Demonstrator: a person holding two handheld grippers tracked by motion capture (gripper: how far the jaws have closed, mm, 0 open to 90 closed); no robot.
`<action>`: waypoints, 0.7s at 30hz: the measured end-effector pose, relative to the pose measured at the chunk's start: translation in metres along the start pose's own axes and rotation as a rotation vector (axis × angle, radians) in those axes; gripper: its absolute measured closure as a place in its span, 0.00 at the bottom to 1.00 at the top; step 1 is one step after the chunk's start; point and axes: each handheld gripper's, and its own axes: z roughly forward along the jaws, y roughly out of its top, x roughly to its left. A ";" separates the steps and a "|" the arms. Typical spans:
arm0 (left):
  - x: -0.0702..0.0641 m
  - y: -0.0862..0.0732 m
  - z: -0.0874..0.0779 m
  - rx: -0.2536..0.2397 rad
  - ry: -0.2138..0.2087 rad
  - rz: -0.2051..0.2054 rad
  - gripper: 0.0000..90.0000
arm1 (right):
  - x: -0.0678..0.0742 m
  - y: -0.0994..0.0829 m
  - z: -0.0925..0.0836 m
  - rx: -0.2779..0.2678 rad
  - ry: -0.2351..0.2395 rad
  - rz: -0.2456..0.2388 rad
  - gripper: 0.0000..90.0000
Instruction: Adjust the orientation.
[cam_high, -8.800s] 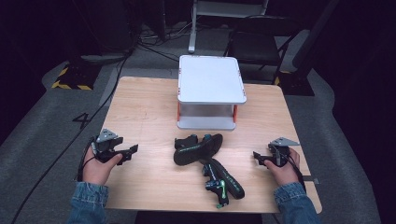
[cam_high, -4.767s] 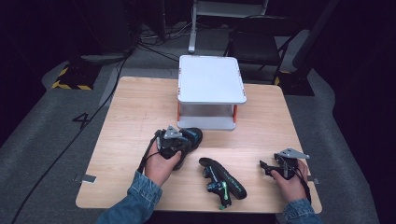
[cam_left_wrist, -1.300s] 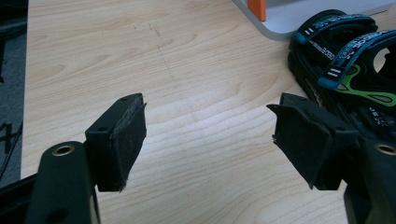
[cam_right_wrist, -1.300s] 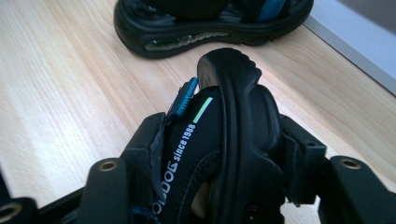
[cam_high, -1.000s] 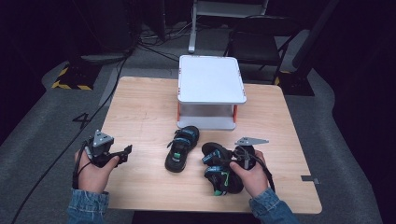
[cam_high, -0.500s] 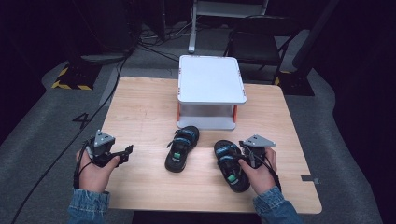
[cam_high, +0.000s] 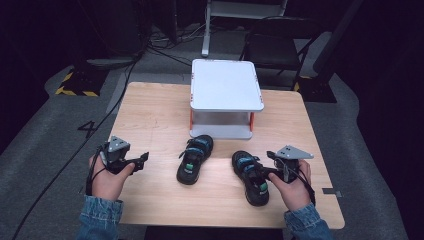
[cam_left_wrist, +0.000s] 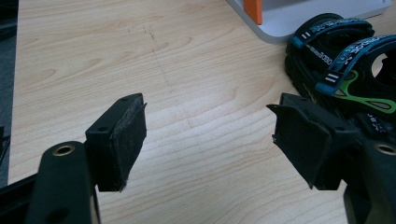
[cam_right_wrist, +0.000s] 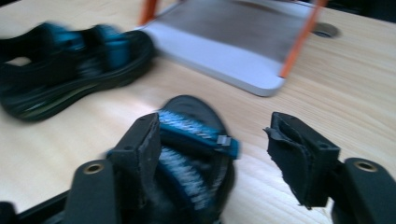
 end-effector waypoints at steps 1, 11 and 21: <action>0.000 0.000 0.000 0.004 -0.001 -0.001 0.29 | 0.004 0.003 -0.002 0.041 0.018 -0.039 0.40; -0.001 0.000 0.001 0.005 -0.007 0.002 0.29 | 0.012 -0.004 0.011 0.237 0.041 -0.129 0.55; 0.002 -0.002 0.000 0.009 0.004 -0.008 0.29 | 0.016 0.001 0.014 0.193 -0.006 -0.134 0.86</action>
